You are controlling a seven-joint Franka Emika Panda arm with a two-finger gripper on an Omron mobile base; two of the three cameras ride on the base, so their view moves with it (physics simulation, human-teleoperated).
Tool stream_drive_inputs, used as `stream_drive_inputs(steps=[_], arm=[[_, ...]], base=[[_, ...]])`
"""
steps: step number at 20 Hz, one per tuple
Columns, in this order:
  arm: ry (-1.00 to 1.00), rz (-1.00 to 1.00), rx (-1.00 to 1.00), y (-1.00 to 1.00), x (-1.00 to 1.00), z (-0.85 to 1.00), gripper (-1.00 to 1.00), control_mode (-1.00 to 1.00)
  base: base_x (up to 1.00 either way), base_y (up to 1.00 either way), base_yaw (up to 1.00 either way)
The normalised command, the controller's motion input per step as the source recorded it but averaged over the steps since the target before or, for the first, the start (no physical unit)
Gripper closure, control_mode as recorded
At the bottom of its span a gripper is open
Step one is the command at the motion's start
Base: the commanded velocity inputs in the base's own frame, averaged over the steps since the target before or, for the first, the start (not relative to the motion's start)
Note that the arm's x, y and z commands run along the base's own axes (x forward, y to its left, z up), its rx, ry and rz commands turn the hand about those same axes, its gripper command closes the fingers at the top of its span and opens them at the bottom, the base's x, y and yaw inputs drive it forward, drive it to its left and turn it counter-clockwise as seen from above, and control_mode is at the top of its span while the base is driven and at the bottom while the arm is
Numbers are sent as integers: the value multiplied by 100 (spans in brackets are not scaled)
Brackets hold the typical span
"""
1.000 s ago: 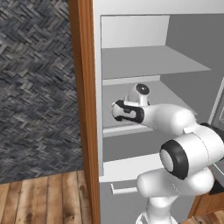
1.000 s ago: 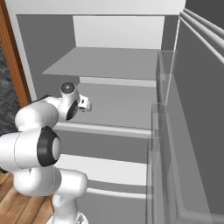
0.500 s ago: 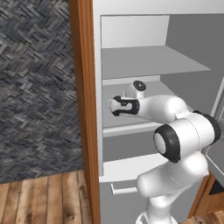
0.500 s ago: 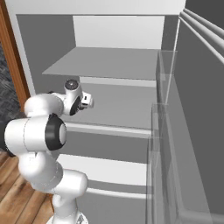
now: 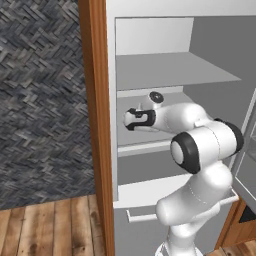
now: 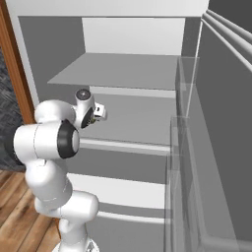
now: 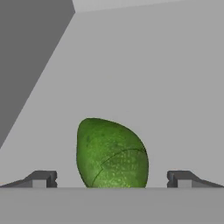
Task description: Open the fridge, remove the apple, avocado, and fish, and place them on any counter.
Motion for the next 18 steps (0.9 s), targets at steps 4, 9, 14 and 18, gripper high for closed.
stream_drive_inputs(steps=[4,9,14,18], arm=[[0,0,0,5,8,-27,-100,-100],[0,0,0,4,7,-24,-100,-100],[0,0,0,0,15,-15,100,-100],[1,0,0,0,11,-1,100,-100]], base=[[0,0,0],[0,0,0],[0,0,0],[0,0,0]])
